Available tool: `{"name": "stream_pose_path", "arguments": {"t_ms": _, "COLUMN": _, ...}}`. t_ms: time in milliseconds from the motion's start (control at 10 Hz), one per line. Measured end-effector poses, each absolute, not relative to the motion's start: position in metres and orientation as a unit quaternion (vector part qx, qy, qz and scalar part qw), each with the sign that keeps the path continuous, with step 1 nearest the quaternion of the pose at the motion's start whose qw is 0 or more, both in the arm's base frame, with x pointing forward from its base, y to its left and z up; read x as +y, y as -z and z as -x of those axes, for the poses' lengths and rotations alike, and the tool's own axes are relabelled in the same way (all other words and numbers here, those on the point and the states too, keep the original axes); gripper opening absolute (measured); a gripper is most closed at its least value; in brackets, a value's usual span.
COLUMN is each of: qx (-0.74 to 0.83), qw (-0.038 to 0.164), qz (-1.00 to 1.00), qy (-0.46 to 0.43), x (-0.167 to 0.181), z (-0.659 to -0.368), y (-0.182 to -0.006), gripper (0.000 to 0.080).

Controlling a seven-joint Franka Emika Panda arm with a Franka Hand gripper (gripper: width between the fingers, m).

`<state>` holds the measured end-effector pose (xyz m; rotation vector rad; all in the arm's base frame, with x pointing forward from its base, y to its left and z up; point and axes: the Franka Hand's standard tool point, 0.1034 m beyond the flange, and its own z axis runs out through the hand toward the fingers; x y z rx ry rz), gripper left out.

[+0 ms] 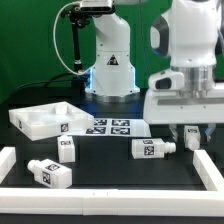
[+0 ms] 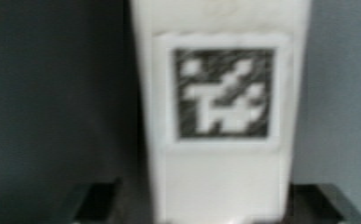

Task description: Assemble one leg

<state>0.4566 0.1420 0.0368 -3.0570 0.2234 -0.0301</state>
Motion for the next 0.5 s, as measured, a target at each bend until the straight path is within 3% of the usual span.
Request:
{"name": "stream_pose_path", "arguments": {"t_ms": 100, "qx": 0.088, "qw": 0.044, "qz": 0.995, "qy": 0.003, "x": 0.125, "z": -0.469, "y": -0.06, "gripper": 0.0609}}
{"name": "stream_pose_path", "arguments": {"t_ms": 300, "qx": 0.17, "qw": 0.073, "qz": 0.983, "qy": 0.007, "x": 0.091, "z": -0.508, "y": -0.088, "gripper": 0.0644}}
{"name": "stream_pose_path", "arguments": {"t_ms": 500, "qx": 0.166, "qw": 0.071, "qz": 0.983, "qy": 0.015, "x": 0.088, "z": -0.512, "y": -0.087, "gripper": 0.0648}}
